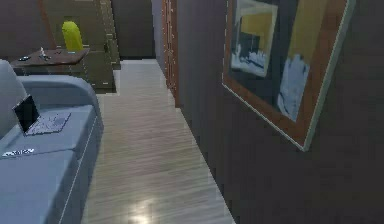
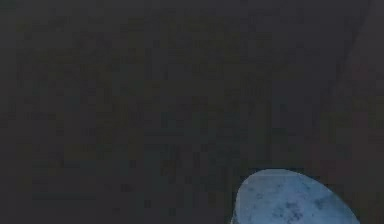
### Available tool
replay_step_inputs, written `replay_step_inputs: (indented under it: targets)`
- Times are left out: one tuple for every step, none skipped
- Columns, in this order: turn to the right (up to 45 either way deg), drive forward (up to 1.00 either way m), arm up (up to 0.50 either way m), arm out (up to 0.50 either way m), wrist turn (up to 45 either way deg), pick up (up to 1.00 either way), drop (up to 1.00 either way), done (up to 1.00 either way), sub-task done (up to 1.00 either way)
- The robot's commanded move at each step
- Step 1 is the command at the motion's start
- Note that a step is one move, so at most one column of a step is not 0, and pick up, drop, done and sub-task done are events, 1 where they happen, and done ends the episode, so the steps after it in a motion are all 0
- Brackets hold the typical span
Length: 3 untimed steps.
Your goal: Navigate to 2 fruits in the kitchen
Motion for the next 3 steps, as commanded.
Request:
replay_step_inputs:
  targets:
    - [-12.0,0.00,0.00,0.00,0.0,0.00,0.00,0.00,0.00]
    - [0.0,1.00,0.00,0.00,0.0,0.00,0.00,0.00,0.00]
    - [0.0,1.00,0.00,0.00,0.0,0.00,0.00,0.00,0.00]
